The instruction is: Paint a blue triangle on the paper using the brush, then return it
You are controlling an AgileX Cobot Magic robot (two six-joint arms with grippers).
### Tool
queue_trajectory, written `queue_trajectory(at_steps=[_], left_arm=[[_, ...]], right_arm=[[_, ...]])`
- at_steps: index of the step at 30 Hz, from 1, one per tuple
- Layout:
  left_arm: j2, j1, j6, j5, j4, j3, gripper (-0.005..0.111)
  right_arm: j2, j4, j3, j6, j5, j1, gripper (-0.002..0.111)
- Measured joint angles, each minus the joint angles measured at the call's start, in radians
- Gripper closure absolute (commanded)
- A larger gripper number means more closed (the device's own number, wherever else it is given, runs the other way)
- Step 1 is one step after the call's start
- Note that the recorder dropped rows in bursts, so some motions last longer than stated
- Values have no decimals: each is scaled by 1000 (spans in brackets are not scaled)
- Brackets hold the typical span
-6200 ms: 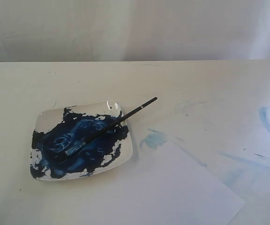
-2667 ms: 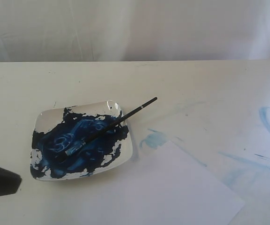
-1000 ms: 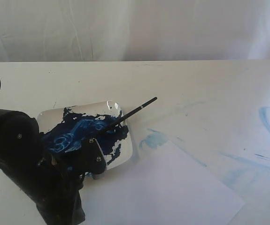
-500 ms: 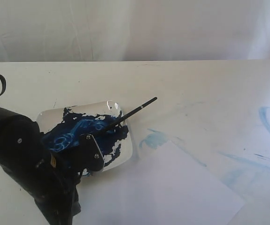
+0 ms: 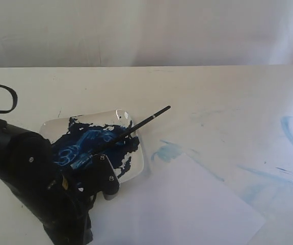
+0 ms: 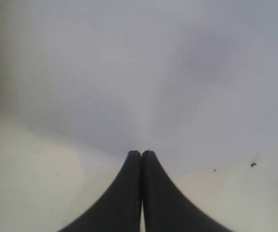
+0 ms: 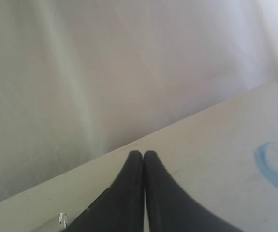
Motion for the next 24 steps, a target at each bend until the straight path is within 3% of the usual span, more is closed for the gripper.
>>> queue_trajectory(at_steps=[24], left_arm=[[32,-4,8,-12,-13,0,107]], right_arm=[[0,0,0,0,0,0,108]])
